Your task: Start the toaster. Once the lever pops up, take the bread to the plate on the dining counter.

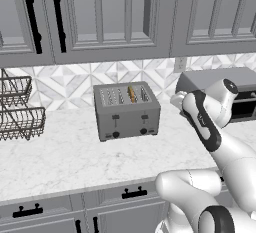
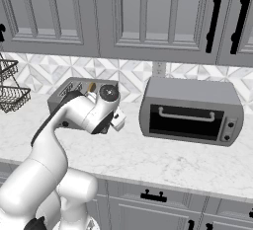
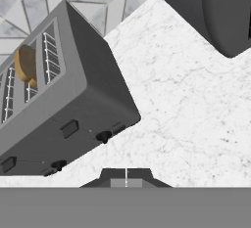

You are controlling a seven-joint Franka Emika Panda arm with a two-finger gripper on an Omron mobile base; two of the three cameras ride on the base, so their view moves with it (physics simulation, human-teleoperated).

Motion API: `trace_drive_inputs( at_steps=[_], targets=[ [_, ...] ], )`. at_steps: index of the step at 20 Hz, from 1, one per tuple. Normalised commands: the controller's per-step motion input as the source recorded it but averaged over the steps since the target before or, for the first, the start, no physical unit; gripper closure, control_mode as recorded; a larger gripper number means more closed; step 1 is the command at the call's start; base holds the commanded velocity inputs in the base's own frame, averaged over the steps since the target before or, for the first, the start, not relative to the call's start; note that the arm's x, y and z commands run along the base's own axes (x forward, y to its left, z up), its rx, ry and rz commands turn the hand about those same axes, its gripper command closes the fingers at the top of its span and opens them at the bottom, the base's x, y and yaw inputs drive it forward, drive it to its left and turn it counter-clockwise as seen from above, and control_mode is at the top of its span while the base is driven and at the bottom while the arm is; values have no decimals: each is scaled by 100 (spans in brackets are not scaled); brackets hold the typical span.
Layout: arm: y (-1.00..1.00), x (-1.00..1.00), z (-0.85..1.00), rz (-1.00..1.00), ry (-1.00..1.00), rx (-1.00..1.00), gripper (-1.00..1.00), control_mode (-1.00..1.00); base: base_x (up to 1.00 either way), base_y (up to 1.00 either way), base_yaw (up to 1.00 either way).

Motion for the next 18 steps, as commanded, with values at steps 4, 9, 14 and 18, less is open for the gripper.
trace_drive_inputs(
  at_steps=[4,9,14,18],
  targets=[
    [0,0,0,0,0,0,100,-100,0,0,0],
    [0,0,0,0,0,0,-100,-100,0,0,0],
    [0,0,0,0,0,0,-100,-100,0,0,0],
    [0,0,0,0,0,0,-100,-100,0,0,0]
  ],
)
